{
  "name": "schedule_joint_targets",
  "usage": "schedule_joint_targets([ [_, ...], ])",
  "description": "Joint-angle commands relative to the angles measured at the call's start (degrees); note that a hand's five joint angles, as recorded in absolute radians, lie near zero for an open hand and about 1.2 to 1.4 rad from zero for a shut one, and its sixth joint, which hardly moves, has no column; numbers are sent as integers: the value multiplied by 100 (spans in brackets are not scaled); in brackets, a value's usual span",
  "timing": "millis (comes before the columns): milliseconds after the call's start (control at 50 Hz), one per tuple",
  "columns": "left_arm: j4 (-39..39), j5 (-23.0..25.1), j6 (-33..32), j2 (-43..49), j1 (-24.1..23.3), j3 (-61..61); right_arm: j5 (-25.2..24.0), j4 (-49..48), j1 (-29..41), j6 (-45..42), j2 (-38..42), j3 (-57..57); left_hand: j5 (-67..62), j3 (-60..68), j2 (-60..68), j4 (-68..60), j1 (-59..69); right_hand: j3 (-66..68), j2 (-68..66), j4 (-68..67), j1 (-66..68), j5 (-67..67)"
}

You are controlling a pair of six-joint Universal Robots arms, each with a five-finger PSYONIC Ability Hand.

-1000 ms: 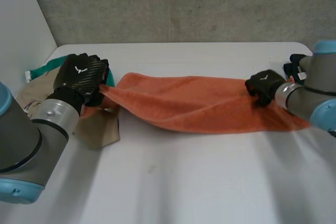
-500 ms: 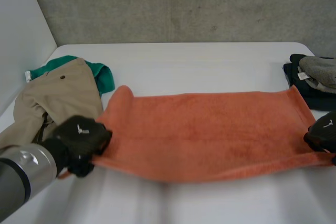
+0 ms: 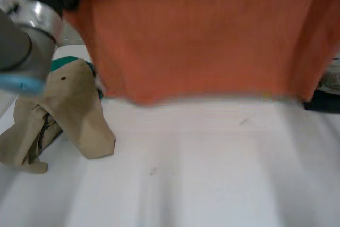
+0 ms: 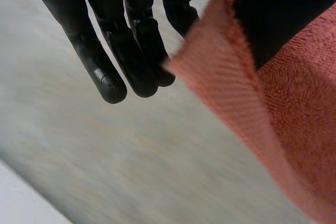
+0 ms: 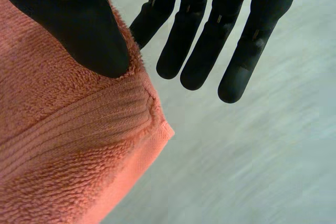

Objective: Fold the laundry.

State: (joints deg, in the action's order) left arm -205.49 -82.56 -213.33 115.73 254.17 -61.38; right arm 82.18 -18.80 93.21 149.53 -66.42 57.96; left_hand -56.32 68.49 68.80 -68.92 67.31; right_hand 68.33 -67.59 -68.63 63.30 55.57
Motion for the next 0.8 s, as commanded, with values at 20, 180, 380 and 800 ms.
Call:
schedule_joint_targets([
  [20, -475, -58, 1029, 19, 212, 496, -8, -1645, 92, 753, -143, 330, -1368, 1151, 1120, -1108, 1269, 1167, -1241, -1137, 1670, 1443],
  [180, -18, 108, 1083, 19, 282, -3, -334, -907, 189, 533, 305, 515, -1368, 1151, 1120, -1108, 1269, 1167, -1241, -1137, 1670, 1443],
  [380, 44, 469, 908, 283, 309, -1533, -615, -300, 119, 182, 1166, 1130, -1368, 1151, 1120, -1108, 1269, 1167, -1241, -1137, 1670, 1443],
  [800, 3474, 425, -1173, -1411, 63, -4310, -897, 3659, -802, -2495, -17, 2965, -1368, 1151, 1120, -1108, 1269, 1167, -1241, -1137, 1670, 1443],
])
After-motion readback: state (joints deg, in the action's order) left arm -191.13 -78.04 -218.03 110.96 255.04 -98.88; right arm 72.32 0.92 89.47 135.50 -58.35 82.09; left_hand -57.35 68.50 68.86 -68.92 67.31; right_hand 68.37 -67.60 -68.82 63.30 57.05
